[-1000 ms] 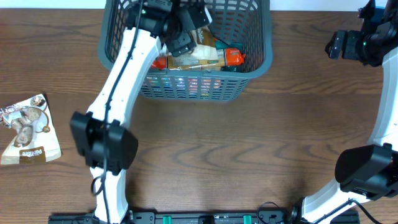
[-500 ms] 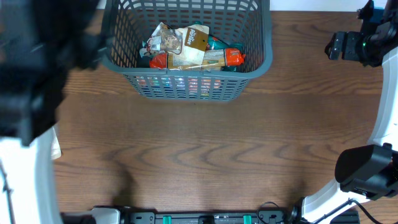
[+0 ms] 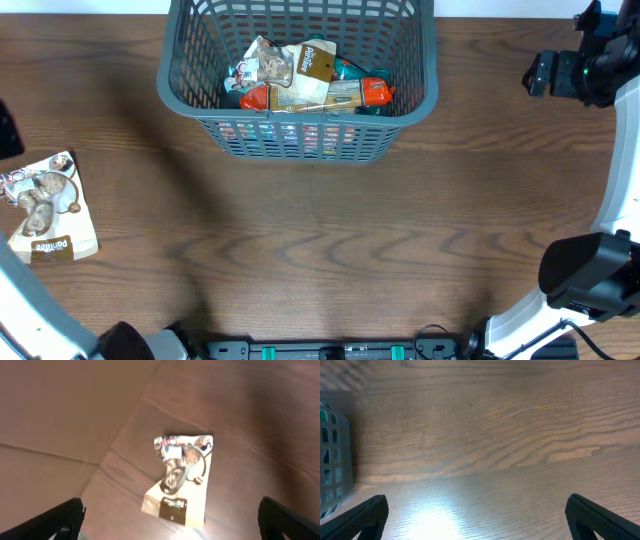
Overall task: Pack container
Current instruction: 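Move the left gripper back and grasp the last snack wrapper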
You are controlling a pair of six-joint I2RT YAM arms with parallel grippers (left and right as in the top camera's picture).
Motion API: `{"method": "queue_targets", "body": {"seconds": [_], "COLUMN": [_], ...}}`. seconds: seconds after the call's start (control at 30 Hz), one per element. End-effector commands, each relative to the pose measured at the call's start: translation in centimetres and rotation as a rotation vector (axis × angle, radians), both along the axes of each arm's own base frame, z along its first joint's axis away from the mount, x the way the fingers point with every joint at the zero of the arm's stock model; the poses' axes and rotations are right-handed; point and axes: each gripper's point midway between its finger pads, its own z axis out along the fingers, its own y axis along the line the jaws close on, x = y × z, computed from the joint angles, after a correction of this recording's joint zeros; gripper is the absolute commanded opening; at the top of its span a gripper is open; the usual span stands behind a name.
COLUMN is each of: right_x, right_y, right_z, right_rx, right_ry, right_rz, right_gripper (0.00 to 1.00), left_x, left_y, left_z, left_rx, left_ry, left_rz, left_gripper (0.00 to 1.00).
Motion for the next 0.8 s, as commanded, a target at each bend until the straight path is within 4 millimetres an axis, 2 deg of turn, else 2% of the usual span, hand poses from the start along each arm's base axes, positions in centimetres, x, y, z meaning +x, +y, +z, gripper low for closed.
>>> {"method": "queue_targets", "body": {"seconds": [0.0,0.07,0.2,0.37,0.57,0.77], "right_x": [0.1,0.1,0.0,-0.1,-0.2,-0.4], "right_y": [0.1,0.1,0.2,0.2,0.2,0.4], "right_z": [-0.7,-0.7,-0.7,-0.8,-0.8,-0.9], "right_rx": [0.003,0.005,0.007,0.007,0.01,0.021], "right_ry": [0.016,0.015,0.021,0.024,0.028,0.038], "right_rz": [0.013,0.01,0.011,0.011,0.009,-0.003], "right_gripper": [0.99,0.99,0.99,0.99,0.99,0.99], "left_x": [0.0,0.0,-0.2,0.3,0.6,1.2], "left_y": [1.6,3.0,3.7,4.2,4.5,5.3], "left_z": [-5.7,-9.7,-16.7,-23.2,-29.1,-31.9], "left_rx": [-0.121,-0.151,-0.228,-0.331,-0.415,-0.417], "left_ry": [0.015,0.034,0.123,0.215,0.291,0.301], "left_rz": [-0.049,-0.083,-0.111,-0.121,-0.13,-0.143], "left_gripper": [0.99,0.99,0.99,0.99,0.99,0.99]}}
